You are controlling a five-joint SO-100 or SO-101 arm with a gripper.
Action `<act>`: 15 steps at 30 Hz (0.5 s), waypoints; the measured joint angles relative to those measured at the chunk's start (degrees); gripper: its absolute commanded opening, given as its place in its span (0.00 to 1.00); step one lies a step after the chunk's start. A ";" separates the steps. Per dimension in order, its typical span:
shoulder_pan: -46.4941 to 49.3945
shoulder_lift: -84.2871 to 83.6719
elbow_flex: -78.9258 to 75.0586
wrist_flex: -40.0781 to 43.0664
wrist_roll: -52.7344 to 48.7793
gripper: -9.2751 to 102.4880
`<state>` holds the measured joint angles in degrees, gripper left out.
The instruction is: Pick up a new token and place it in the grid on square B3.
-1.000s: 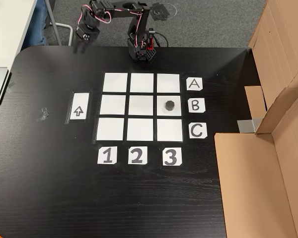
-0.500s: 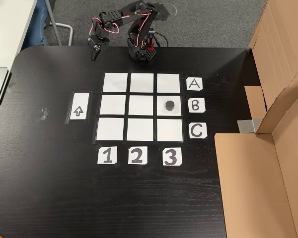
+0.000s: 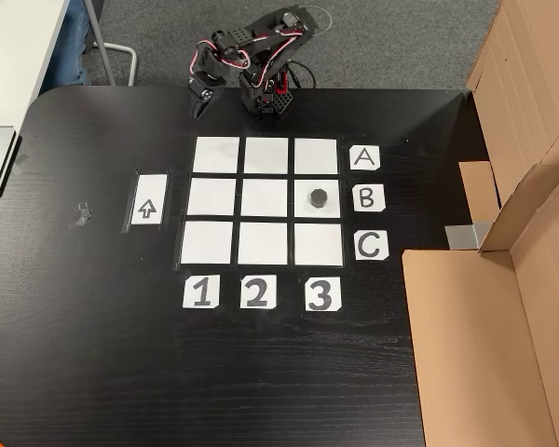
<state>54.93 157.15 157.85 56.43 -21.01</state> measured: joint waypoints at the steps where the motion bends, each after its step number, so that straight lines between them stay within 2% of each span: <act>1: 0.00 2.37 1.32 0.70 0.00 0.08; 9: 0.00 26.63 9.49 11.16 -2.20 0.07; 15: -0.09 32.52 11.34 13.71 -3.69 0.07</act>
<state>54.84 189.67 169.19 70.14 -24.70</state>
